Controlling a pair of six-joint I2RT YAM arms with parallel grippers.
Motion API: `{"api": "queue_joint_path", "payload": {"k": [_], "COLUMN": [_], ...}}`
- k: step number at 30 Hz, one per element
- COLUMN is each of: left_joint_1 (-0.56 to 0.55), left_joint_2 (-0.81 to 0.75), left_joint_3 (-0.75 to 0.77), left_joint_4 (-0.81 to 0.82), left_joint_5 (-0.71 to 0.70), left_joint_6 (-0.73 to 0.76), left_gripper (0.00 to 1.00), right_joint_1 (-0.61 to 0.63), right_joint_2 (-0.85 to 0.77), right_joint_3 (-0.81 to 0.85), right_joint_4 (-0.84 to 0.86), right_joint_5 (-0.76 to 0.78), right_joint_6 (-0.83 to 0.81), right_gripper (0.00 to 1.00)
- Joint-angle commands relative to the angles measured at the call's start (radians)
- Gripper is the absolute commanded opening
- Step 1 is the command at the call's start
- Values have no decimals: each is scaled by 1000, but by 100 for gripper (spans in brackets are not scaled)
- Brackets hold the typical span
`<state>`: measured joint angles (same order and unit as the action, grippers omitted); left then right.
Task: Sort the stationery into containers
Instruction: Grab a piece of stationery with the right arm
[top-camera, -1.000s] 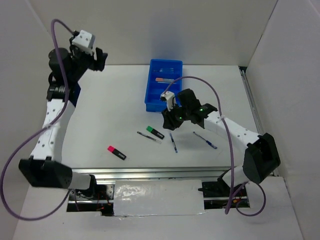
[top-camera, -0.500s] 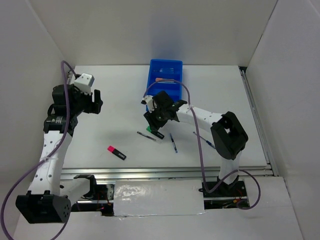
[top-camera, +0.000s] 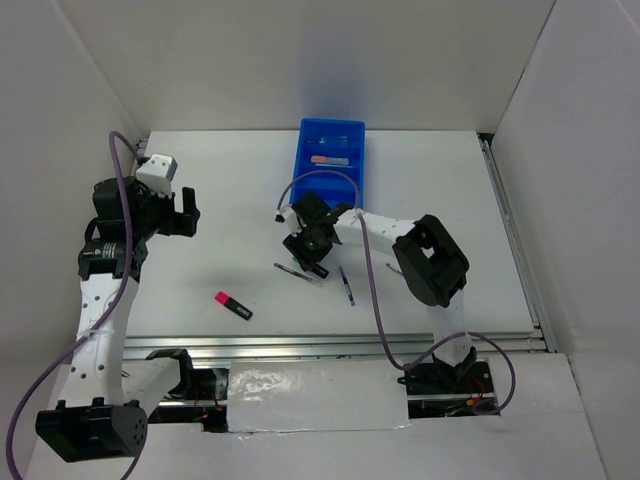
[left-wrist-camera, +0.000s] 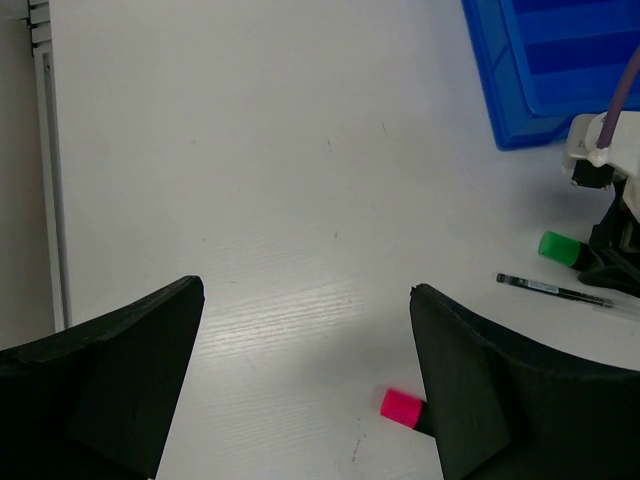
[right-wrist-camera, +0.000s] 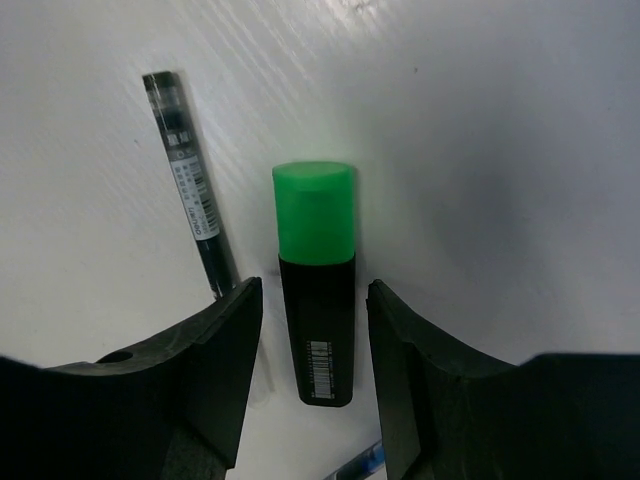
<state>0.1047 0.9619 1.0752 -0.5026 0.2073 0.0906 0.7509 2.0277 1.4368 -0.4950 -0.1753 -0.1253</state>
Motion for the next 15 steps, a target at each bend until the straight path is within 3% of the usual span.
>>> {"api": "queue_joint_path", "payload": {"k": [1,8,15], "left_joint_1": [9,13,15], "left_joint_2": [-29,-61,-66], "left_joint_3": [-6,-43,-81], "left_joint_4": [1,25,74], "left_joint_5": [27,27,61], "left_joint_6": [-32,-35,-28], "left_gripper": [97,97,95], "right_joint_1": [13,13,11], "right_joint_2": [26,59,-153], "right_joint_3": [63,96,199], "right_joint_4": [-51,-99,-209], "right_joint_5": [42,108,56], "right_joint_6": [-27,-73,-220], "right_gripper": [53,36,19]}}
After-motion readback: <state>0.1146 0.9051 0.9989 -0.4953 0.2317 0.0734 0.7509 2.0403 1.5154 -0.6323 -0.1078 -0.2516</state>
